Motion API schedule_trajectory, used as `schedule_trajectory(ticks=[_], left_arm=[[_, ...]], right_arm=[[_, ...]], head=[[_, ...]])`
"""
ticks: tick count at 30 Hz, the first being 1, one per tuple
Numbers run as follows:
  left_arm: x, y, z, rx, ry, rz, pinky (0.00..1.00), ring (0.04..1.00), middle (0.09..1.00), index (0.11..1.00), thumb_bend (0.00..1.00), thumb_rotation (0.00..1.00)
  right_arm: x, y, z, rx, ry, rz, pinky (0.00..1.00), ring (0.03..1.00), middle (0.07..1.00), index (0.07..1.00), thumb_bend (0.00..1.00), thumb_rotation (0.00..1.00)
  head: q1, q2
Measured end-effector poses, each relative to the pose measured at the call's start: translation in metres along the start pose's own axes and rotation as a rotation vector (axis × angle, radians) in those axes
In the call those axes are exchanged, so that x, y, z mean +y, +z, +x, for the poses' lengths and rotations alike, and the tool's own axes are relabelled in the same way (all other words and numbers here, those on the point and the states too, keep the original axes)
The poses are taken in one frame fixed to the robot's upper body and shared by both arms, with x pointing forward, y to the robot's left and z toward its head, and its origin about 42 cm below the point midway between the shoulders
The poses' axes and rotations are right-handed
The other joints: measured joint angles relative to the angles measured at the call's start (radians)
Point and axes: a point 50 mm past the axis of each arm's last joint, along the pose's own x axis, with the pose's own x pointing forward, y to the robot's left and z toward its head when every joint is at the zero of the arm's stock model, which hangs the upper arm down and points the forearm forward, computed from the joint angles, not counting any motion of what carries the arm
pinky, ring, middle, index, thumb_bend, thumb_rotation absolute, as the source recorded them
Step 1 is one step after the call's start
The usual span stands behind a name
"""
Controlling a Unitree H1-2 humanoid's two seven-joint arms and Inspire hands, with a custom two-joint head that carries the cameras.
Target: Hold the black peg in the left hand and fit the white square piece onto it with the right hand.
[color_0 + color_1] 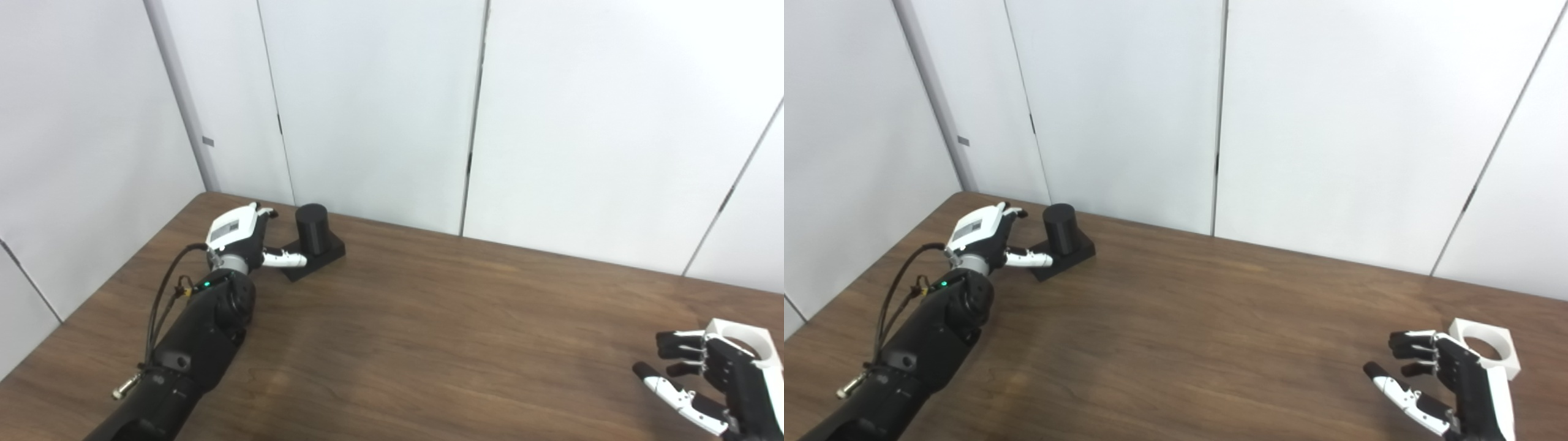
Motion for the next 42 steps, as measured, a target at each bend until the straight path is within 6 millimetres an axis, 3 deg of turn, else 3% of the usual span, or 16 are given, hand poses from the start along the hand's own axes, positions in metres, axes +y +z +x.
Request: schedule_trajectory(ticks=[15, 25, 34, 42], left_arm=[[-0.014, -0.004, 0.0, 0.006, -0.056, 0.024, 0.98, 1.0, 1.0, 0.862, 1.0, 0.52], [-0.024, -0.004, 0.0, 0.002, -0.093, 0.045, 0.97, 1.0, 1.0, 0.831, 1.0, 0.5], [-0.026, 0.003, 0.007, -0.021, -0.104, 0.078, 1.0, 1.0, 1.0, 0.745, 0.91, 0.42], [-0.02, 0.007, 0.015, -0.042, -0.101, 0.135, 1.0, 1.0, 0.976, 0.667, 0.82, 0.41]], right_arm=[[0.0, 0.002, 0.0, 0.007, 0.002, -0.002, 0.48, 0.576, 0.617, 0.49, 0.5, 0.12], [0.0, 0.002, -0.001, 0.008, 0.001, 0.001, 0.48, 0.572, 0.618, 0.49, 0.49, 0.12], [0.001, 0.003, -0.001, 0.008, 0.0, 0.015, 0.48, 0.576, 0.617, 0.49, 0.49, 0.12], [0.0, 0.003, -0.001, 0.013, -0.002, 0.011, 0.49, 0.58, 0.614, 0.49, 0.49, 0.12]], head=[[0.002, 0.011], [-0.005, 0.015], [-0.012, 0.021], [-0.009, 0.029]])
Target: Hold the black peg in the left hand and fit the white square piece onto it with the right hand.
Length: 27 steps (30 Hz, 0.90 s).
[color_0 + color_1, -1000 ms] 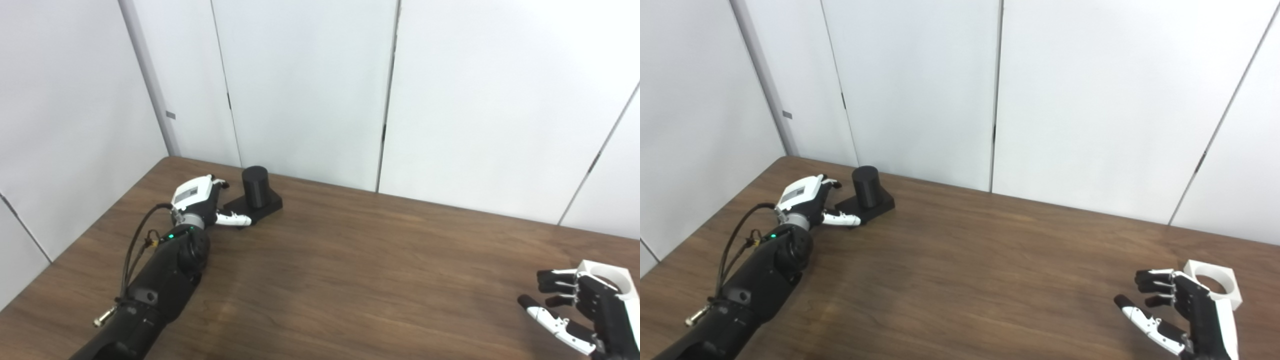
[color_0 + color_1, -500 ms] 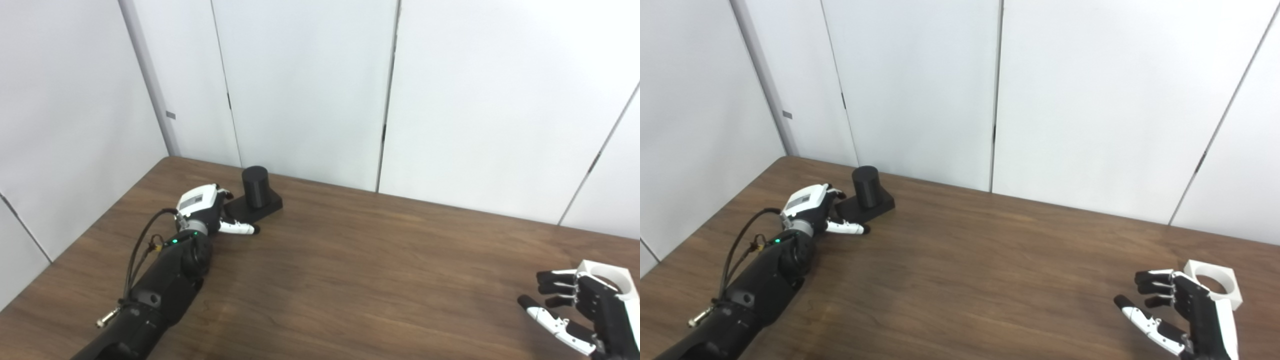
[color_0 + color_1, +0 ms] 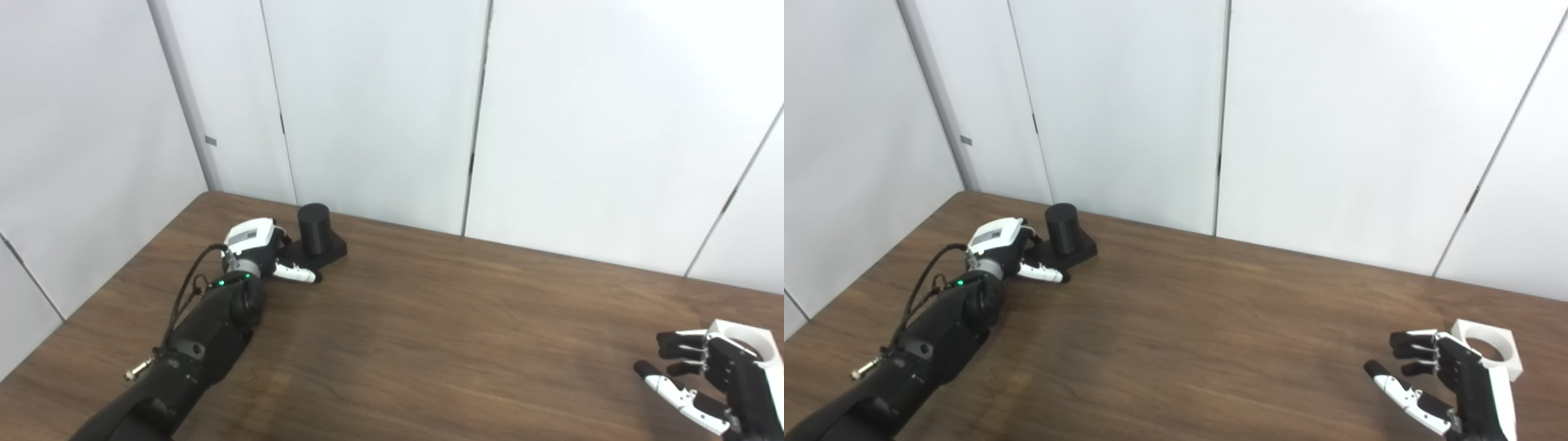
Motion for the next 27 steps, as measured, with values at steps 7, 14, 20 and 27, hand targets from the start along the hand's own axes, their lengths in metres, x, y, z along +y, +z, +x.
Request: schedule_trajectory(ticks=[7, 14, 20, 27], left_arm=[[0.001, 0.001, 0.001, -0.015, -0.009, 0.03, 1.0, 1.0, 0.969, 0.631, 0.79, 0.37], [0.007, 0.001, 0.001, -0.032, -0.035, 0.043, 1.0, 1.0, 0.935, 0.586, 0.73, 0.26], [0.011, 0.007, 0.0, -0.066, -0.062, 0.082, 1.0, 1.0, 0.921, 0.567, 0.72, 0.18], [0.016, 0.011, -0.002, -0.125, -0.081, 0.085, 1.0, 1.0, 0.916, 0.487, 0.52, 0.06]], right_arm=[[0.0, 0.0, 0.0, 0.0, 0.002, 0.003, 0.48, 0.575, 0.612, 0.49, 0.49, 0.12], [-0.002, -0.001, 0.0, 0.001, -0.001, 0.01, 0.49, 0.579, 0.621, 0.49, 0.49, 0.12], [-0.003, -0.001, 0.0, 0.002, -0.001, 0.018, 0.49, 0.589, 0.63, 0.49, 0.49, 0.12], [-0.004, -0.001, 0.0, 0.003, -0.001, 0.023, 0.5, 0.592, 0.629, 0.49, 0.49, 0.12]], head=[[0.003, 0.006], [0.005, 0.011], [0.009, 0.012], [0.008, 0.015]])
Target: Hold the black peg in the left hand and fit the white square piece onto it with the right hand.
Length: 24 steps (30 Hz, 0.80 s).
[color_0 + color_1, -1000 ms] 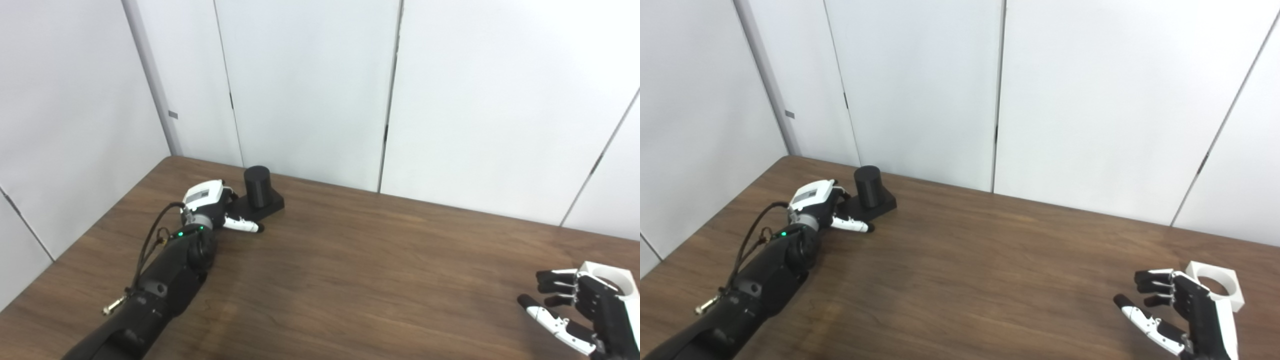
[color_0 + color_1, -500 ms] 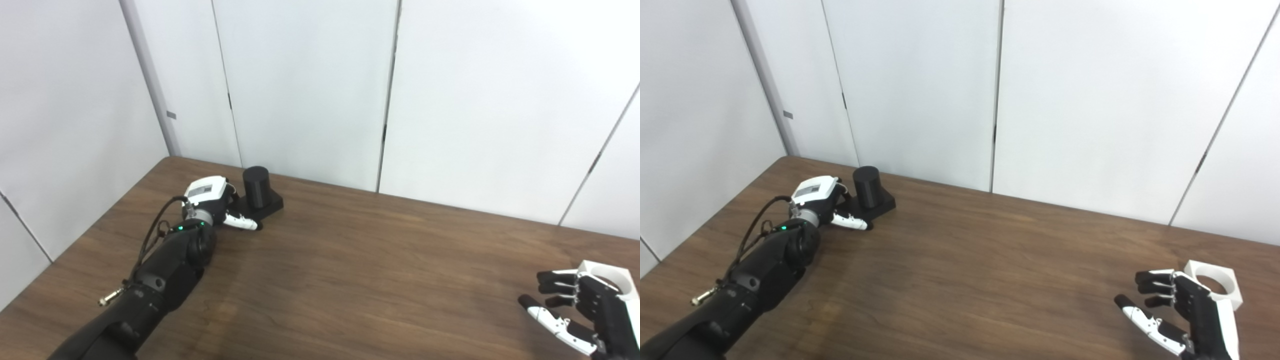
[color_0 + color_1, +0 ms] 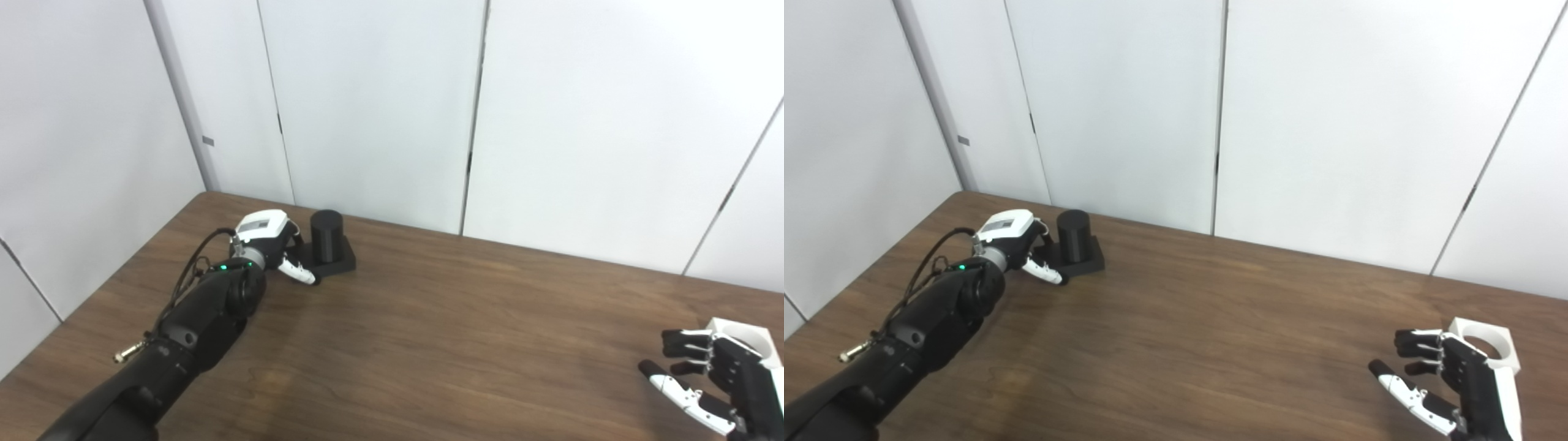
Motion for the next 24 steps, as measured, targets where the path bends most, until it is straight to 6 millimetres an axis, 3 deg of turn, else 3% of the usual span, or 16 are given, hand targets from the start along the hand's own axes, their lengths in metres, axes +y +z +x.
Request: schedule_trajectory(ticks=[14, 24], left_arm=[[-0.011, 0.013, -0.016, -0.183, 0.001, 0.014, 1.0, 1.0, 0.9, 0.485, 0.52, 0.05], [-0.025, 0.049, -0.036, -0.357, 0.0, 0.031, 1.0, 1.0, 0.915, 0.486, 0.52, 0.06]], right_arm=[[0.0, 0.0, 0.0, 0.0, 0.001, -0.008, 0.48, 0.574, 0.617, 0.49, 0.49, 0.12], [0.0, 0.0, 0.0, -0.003, 0.001, -0.026, 0.47, 0.569, 0.609, 0.49, 0.49, 0.12]], head=[[-0.014, 0.008], [-0.028, 0.011]])
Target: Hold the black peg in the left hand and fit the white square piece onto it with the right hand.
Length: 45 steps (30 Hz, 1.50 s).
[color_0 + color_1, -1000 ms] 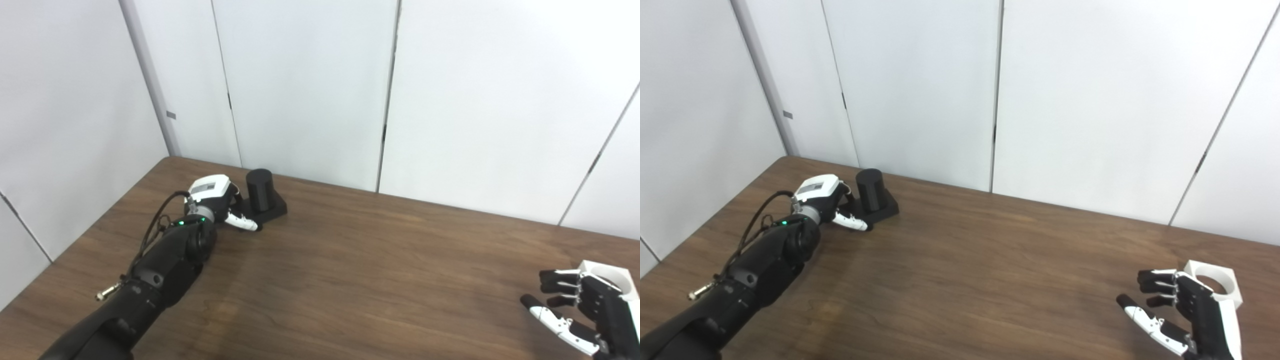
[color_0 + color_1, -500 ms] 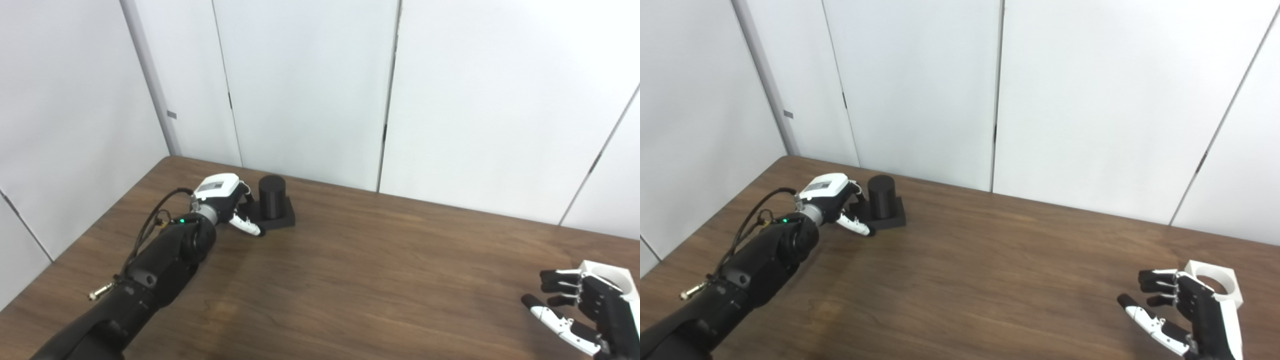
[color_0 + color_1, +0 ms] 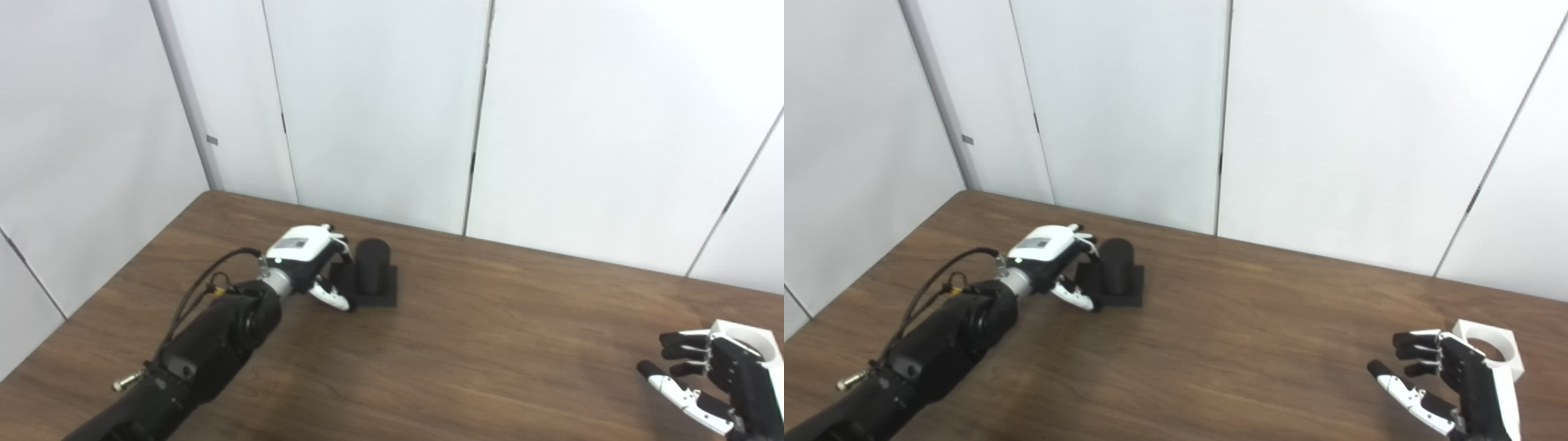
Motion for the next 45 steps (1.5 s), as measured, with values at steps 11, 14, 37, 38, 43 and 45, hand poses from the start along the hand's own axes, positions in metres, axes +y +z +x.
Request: schedule_trajectory(ticks=[11, 14, 37, 38, 43, 45], left_arm=[[-0.016, 0.061, -0.012, -0.229, -0.035, 0.011, 0.98, 0.991, 0.902, 0.487, 0.52, 0.06], [-0.019, 0.073, -0.013, -0.277, -0.052, 0.014, 0.98, 0.988, 0.902, 0.487, 0.52, 0.06], [-0.04, 0.14, -0.016, -0.537, -0.173, -0.022, 1.0, 0.984, 0.902, 0.488, 0.52, 0.07], [-0.041, 0.141, -0.015, -0.546, -0.179, -0.018, 1.0, 0.982, 0.902, 0.487, 0.52, 0.07], [-0.041, 0.148, -0.011, -0.589, -0.201, 0.014, 0.98, 0.968, 0.899, 0.488, 0.52, 0.07], [-0.041, 0.149, -0.009, -0.609, -0.209, 0.029, 0.97, 0.964, 0.896, 0.489, 0.52, 0.07]], right_arm=[[0.0, 0.0, 0.0, -0.001, 0.0, -0.003, 0.47, 0.577, 0.618, 0.49, 0.49, 0.12], [0.0, 0.0, 0.0, -0.001, 0.0, -0.004, 0.47, 0.576, 0.619, 0.49, 0.49, 0.12], [0.005, 0.002, -0.001, -0.013, 0.0, -0.015, 0.47, 0.573, 0.618, 0.491, 0.49, 0.12], [0.006, 0.002, -0.001, -0.013, -0.001, -0.013, 0.47, 0.577, 0.618, 0.491, 0.49, 0.12], [0.008, 0.003, -0.001, -0.011, -0.003, -0.003, 0.49, 0.584, 0.625, 0.492, 0.5, 0.12], [0.009, 0.003, -0.001, -0.011, -0.005, 0.0, 0.48, 0.574, 0.619, 0.491, 0.5, 0.12]], head=[[-0.009, 0.006], [-0.012, 0.009], [-0.143, 0.051], [-0.159, 0.055], [-0.239, 0.064], [-0.262, 0.064]])
